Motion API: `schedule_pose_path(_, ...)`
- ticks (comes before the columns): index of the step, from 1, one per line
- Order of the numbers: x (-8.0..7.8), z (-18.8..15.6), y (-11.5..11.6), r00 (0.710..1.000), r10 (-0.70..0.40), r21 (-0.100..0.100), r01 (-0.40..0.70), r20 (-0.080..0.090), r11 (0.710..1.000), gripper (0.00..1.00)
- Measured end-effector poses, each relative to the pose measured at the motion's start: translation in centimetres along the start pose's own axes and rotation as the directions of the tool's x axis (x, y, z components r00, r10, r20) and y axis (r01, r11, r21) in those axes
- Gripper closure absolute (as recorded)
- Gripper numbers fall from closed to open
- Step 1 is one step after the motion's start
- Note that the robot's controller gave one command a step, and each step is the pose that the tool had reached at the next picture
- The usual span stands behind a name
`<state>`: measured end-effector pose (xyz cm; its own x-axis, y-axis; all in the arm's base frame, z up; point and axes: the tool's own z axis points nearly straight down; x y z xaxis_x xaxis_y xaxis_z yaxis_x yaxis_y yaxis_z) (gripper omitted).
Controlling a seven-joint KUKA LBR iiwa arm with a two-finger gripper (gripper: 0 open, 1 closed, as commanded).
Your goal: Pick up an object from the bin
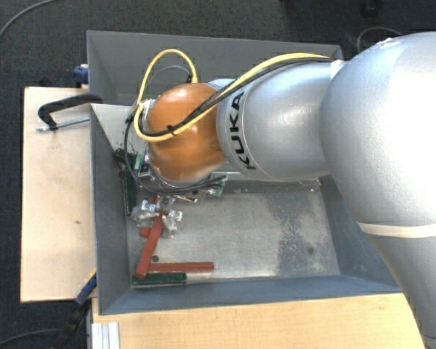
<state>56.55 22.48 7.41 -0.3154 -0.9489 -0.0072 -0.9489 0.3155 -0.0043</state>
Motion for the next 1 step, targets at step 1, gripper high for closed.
schedule_pose_path(1,0.69,-15.59,-2.87,0.999,-0.032,0.008,0.032,0.004,0.999,1.00)
